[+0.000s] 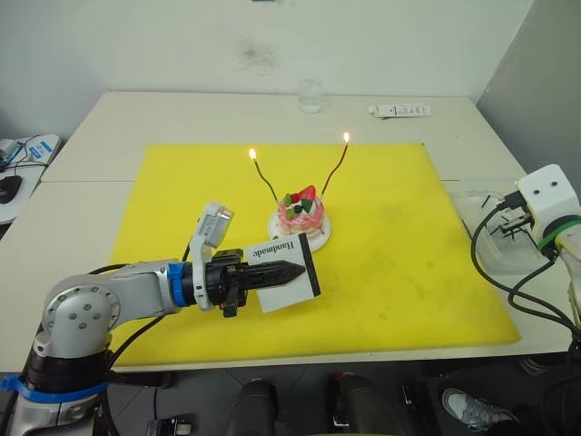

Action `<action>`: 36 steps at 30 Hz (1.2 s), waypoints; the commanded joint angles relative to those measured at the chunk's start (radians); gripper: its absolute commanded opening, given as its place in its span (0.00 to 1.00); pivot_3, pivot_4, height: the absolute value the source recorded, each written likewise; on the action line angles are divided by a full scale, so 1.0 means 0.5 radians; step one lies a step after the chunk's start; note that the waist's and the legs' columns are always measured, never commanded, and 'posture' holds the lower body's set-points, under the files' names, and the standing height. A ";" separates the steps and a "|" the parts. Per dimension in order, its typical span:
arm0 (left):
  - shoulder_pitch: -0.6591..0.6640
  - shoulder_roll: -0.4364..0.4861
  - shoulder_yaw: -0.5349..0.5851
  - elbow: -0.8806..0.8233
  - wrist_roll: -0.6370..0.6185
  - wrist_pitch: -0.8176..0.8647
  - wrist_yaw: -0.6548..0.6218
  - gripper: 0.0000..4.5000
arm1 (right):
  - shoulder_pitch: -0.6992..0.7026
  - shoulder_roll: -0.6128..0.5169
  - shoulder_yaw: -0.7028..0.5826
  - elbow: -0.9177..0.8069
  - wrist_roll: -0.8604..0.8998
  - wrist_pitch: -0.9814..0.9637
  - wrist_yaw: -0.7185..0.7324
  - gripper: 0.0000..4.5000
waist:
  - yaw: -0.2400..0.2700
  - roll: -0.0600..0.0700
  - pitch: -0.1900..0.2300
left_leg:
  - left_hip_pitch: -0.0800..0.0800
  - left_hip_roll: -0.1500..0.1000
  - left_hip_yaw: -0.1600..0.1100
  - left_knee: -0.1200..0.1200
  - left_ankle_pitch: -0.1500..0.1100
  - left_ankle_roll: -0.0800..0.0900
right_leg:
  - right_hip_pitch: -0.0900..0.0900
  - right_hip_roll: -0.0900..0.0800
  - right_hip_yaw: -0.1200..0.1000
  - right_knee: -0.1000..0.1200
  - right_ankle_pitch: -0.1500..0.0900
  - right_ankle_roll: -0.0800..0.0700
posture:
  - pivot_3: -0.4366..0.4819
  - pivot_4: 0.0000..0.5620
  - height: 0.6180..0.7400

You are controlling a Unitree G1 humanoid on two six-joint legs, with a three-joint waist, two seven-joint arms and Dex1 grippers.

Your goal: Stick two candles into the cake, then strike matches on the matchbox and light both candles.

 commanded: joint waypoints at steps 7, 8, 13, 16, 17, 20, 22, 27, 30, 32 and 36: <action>0.023 0.025 0.046 -0.064 -0.056 -0.048 0.003 0.00 | -0.015 0.002 -0.065 0.037 0.005 -0.028 -0.034 0.54 | 0.000 0.000 0.000 | 0.000 -0.001 0.000 0.001 0.000 0.000 | 0.000 0.000 0.000 0.000 0.000 0.000 | 0.48 0.27 1.00; 0.023 0.028 0.046 -0.062 -0.056 -0.050 0.002 0.00 | -0.016 0.002 -0.066 0.038 0.005 -0.031 -0.037 0.62 | 0.000 0.000 0.000 | 0.000 -0.001 0.000 0.001 0.000 0.000 | 0.000 0.000 0.000 0.000 0.000 0.000 | 0.48 0.27 1.00; 0.017 0.038 0.035 -0.054 -0.049 -0.052 -0.013 0.00 | -0.032 0.008 -0.072 0.029 0.027 -0.062 -0.038 0.99 | 0.000 0.000 0.000 | 0.000 0.000 0.000 0.000 0.000 0.000 | 0.000 0.000 0.000 0.000 0.000 0.000 | 0.48 0.27 1.00; 0.012 0.045 0.024 -0.045 -0.030 -0.051 -0.035 0.00 | -0.053 0.022 -0.053 -0.031 0.076 -0.147 0.015 0.99 | 0.000 0.000 0.000 | 0.000 0.000 0.000 0.000 0.000 0.000 | 0.000 0.000 0.000 0.000 0.000 0.000 | 0.48 0.27 1.00; 0.011 0.045 0.018 -0.045 -0.023 -0.051 -0.039 0.00 | -0.064 0.039 -0.035 -0.082 0.138 -0.199 0.086 0.99 | 0.000 0.000 0.000 | 0.000 0.000 0.000 0.000 0.000 0.000 | 0.000 0.000 0.000 0.000 0.000 0.000 | 0.48 0.27 1.00; 0.029 0.039 0.000 -0.054 -0.031 -0.040 -0.034 0.00 | -0.094 0.052 0.059 -0.268 0.371 -0.266 0.397 0.99 | -0.005 0.001 0.000 | 0.001 0.001 0.000 0.000 0.000 0.000 | 0.000 0.001 0.000 0.000 0.000 0.000 | 0.48 0.27 1.00; 0.066 0.015 -0.016 -0.056 -0.067 -0.032 0.021 0.00 | -0.078 -0.008 0.157 -0.393 0.554 -0.314 0.722 0.99 | -0.008 0.001 0.000 | 0.001 0.003 -0.001 0.000 0.000 0.000 | 0.000 0.004 0.000 0.000 0.000 0.000 | 0.48 0.27 1.00; 0.130 -0.077 -0.113 -0.014 -0.046 -0.028 0.231 0.00 | -0.033 -0.156 0.241 -0.632 1.003 -0.191 1.276 0.99 | 0.010 0.002 0.000 | -0.001 0.004 -0.007 -0.001 0.000 0.000 | 0.003 0.005 -0.004 -0.005 0.000 0.000 | 0.48 0.27 1.00; 0.129 -0.160 -0.179 0.041 -0.140 -0.016 0.402 0.00 | -0.055 -0.199 0.254 -0.686 1.164 -0.100 1.398 0.99 | 0.012 0.001 0.000 | -0.001 0.001 -0.011 0.001 0.000 0.001 | 0.006 0.002 -0.005 -0.006 0.000 0.000 | 0.48 0.27 1.00; 0.124 -0.258 -0.233 0.109 -0.208 -0.024 0.568 0.00 | -0.076 -0.216 0.263 -0.733 1.282 -0.021 1.455 0.99 | 0.011 0.001 0.000 | -0.001 -0.002 -0.011 0.001 0.000 0.001 | 0.008 0.000 -0.005 -0.006 0.000 0.001 | 0.48 0.27 1.00; 0.084 -0.434 -0.330 0.219 -0.130 -0.034 0.760 0.00 | -0.097 -0.228 0.316 -0.806 1.359 0.033 1.489 0.99 | 0.012 0.002 0.000 | 0.000 -0.003 -0.013 0.002 0.000 0.001 | 0.008 -0.001 -0.005 -0.004 0.001 0.002 | 0.48 0.27 1.00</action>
